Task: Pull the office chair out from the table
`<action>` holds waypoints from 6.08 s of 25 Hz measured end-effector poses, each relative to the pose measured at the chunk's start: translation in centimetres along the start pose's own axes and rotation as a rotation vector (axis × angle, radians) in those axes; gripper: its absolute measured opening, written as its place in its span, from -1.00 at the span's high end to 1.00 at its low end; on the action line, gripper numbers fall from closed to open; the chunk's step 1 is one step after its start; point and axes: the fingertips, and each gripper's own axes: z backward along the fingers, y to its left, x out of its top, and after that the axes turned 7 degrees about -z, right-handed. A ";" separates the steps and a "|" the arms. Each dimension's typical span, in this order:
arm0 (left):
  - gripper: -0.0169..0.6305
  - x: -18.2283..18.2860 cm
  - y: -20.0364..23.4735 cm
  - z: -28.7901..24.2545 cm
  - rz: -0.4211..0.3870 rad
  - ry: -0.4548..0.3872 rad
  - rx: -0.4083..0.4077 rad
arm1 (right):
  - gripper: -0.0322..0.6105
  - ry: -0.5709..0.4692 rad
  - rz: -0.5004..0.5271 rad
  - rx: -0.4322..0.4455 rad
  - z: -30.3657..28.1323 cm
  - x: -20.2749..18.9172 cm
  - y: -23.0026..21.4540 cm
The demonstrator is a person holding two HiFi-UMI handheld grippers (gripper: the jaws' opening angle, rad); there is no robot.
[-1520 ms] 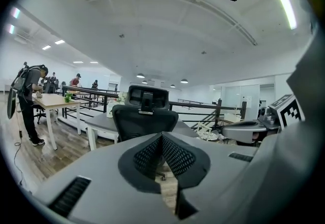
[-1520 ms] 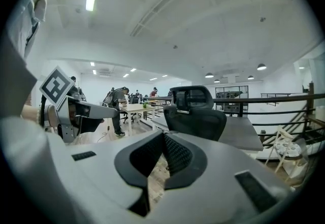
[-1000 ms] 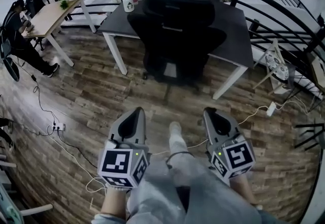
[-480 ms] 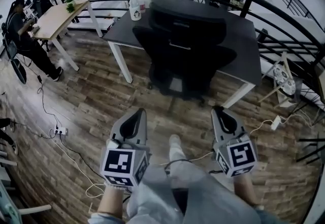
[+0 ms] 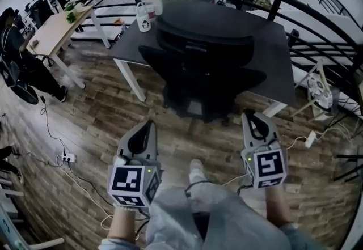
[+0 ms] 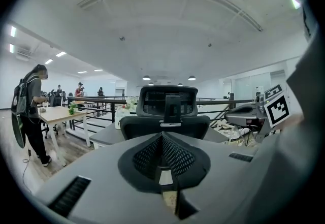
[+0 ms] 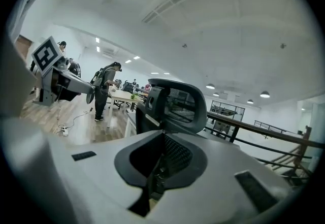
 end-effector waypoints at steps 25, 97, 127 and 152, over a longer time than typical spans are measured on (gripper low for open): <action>0.91 2.5 3.7 -13.1 -0.068 0.028 -0.021 | 0.32 0.239 0.679 -0.072 -12.9 -1.5 -7.8; 0.28 -1.1 10.2 -21.9 -1.753 0.197 0.236 | 0.37 0.369 1.010 -0.146 -9.0 -4.3 -2.0; 0.30 -9.1 8.8 1.1 -1.744 0.285 0.189 | 0.36 0.358 0.991 -0.194 10.8 -6.5 13.9; 0.32 -13.6 5.7 18.2 -1.601 0.367 0.341 | 0.34 0.255 1.007 -0.093 21.2 -8.5 19.5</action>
